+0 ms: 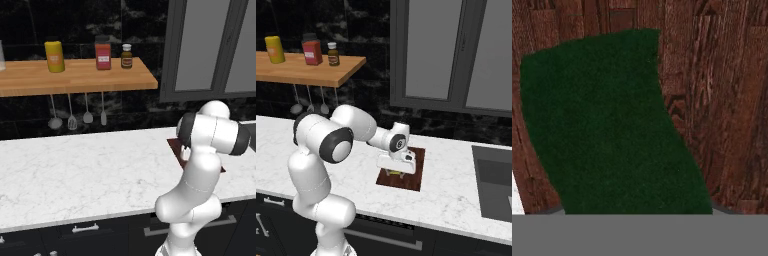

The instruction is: Pick up the sponge from the counter and clean the cutting board by briefly scrubbing or pressing down on the cutting board. Once finished, release the sponge.

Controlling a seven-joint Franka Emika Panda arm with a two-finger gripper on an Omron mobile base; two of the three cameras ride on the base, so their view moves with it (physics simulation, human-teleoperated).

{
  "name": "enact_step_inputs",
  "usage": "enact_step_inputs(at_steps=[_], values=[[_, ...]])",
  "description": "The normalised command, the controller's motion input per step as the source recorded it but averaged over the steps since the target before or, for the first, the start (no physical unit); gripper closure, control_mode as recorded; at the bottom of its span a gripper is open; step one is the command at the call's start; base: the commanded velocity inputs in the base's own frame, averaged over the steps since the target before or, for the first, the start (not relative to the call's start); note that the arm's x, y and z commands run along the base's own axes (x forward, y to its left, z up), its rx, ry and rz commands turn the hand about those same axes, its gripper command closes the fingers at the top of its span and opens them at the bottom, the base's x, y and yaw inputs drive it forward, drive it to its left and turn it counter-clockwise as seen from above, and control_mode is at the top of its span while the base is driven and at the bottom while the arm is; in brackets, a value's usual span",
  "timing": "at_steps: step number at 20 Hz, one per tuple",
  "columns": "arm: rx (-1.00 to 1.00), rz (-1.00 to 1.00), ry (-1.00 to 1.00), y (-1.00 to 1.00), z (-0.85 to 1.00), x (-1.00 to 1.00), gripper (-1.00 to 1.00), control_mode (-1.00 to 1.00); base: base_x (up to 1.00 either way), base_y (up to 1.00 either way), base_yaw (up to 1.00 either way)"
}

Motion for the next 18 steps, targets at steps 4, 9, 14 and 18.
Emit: enact_step_inputs(at_steps=[4,9,14,18], values=[[0.0,0.03,0.0,0.08,-0.1,-0.19,1.0,-1.0,0.0,0.0,0.0],[0.0,0.03,0.0,0.19,-0.1,0.01,1.0,-1.0,0.0,0.0,0.0],[0.0,0.0,0.0,0.06,-0.01,0.48,1.0,-1.0,0.0,0.0,0.0],[0.0,0.0,0.0,0.0,0.0,0.68,1.0,-1.0,0.0,0.0,0.0]])
